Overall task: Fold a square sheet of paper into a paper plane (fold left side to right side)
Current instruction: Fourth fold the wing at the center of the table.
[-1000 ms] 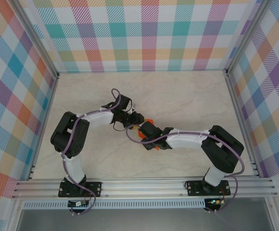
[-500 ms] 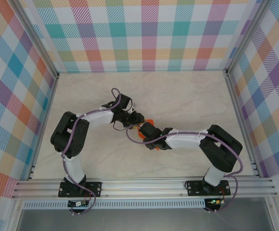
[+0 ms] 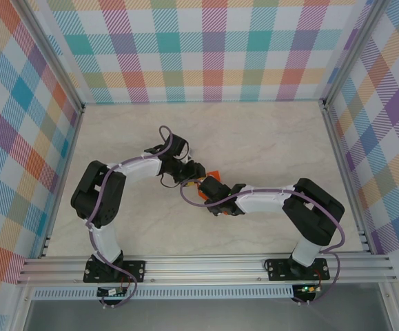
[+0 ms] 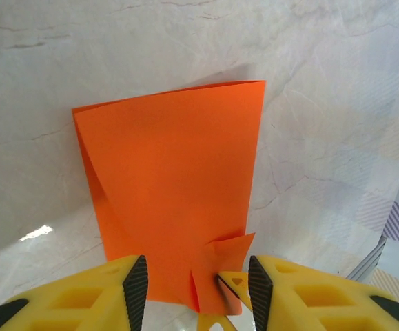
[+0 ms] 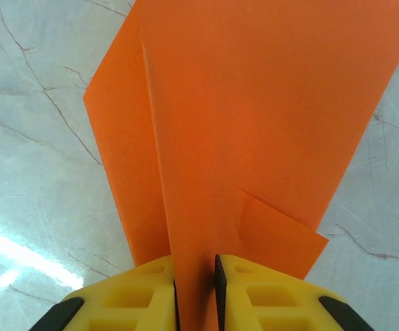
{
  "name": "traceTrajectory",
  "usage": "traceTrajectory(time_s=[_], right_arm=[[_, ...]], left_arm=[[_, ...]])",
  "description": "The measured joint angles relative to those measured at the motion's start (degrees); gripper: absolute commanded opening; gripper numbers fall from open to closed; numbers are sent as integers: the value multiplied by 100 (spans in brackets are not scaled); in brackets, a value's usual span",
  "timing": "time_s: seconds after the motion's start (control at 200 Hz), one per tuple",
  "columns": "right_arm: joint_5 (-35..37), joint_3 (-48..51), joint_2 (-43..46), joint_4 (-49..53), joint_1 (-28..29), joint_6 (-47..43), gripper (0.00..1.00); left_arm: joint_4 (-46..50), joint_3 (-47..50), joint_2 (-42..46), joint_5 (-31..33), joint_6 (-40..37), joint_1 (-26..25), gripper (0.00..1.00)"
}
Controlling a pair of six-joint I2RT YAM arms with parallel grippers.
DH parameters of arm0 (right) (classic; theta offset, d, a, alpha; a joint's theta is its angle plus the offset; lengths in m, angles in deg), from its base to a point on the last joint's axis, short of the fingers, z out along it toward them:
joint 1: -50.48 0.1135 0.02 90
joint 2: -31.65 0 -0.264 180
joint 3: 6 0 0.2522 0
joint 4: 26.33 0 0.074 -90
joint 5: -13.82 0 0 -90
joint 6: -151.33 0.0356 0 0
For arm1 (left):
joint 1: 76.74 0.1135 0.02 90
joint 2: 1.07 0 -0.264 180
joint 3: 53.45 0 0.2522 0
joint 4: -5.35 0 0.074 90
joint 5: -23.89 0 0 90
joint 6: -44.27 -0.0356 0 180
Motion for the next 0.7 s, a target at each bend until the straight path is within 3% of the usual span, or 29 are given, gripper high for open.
traceTrajectory(time_s=[0.395, 0.7], right_arm=[[-256, 133, 74, -192, -109, 262, 14], [-883, 492, 396, -448, -461, 474, 12]], left_arm=[[210, 507, 1060, 205, -138, 319, 55], [149, 1272, 1172, 229, -103, 293, 55]])
